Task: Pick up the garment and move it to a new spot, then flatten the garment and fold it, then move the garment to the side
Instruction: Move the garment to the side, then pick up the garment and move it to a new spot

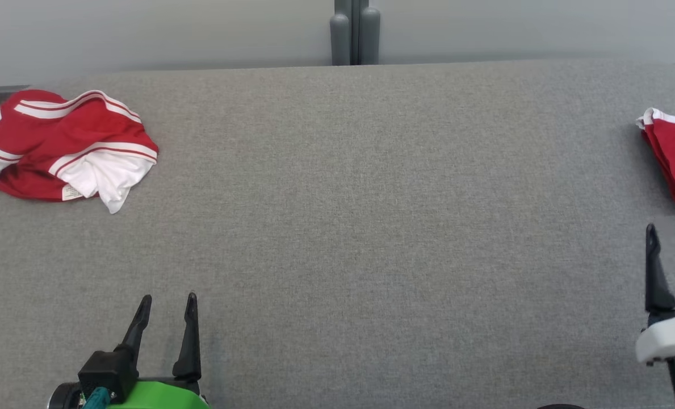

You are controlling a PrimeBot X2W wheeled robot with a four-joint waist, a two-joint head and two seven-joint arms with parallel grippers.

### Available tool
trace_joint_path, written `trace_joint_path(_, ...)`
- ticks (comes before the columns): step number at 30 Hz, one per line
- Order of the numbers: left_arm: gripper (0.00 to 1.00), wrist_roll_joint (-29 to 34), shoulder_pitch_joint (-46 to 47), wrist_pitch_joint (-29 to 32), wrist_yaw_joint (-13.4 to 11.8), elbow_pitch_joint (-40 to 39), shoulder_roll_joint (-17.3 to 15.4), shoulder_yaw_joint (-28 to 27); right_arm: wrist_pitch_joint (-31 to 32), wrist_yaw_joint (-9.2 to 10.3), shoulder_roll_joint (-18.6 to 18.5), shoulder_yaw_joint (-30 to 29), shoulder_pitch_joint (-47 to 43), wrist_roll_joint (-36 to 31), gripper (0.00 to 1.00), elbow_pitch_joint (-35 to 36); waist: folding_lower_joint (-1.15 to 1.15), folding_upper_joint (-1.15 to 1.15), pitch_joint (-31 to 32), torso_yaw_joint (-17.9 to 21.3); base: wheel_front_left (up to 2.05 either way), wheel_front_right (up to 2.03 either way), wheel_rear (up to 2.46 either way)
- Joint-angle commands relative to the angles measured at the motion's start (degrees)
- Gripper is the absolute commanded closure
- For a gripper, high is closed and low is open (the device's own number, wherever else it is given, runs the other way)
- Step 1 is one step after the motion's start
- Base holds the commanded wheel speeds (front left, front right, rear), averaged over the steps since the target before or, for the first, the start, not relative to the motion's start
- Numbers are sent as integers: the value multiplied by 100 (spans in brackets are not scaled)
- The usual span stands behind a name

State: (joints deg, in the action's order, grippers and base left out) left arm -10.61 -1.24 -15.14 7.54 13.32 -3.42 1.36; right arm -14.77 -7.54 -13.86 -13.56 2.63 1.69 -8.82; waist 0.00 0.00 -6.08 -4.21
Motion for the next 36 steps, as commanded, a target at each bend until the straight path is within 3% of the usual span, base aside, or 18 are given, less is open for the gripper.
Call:
trace_joint_path(1,0,32,-105,0,-11,33,-1,-18,-32,9,72,27,-130,-4,0,-49,0,0,267,-209,0,0,0)
trace_joint_path(7,0,153,-165,0,-11,320,1,-140,-44,9,529,366,-675,-46,0,-46,0,0,424,-207,0,0,0)
trace_joint_path(16,0,112,-106,0,-11,452,-14,-293,-48,9,1035,359,-1216,-24,0,94,0,0,654,-235,0,0,0)
trace_joint_path(27,0,71,-117,1,-11,393,-15,-229,-49,9,1093,492,-1197,84,0,218,0,0,694,-83,0,0,0)
trace_joint_path(36,0,74,-53,1,-11,365,-21,-199,-48,9,1092,510,-1206,56,0,239,0,0,709,-315,0,0,0)
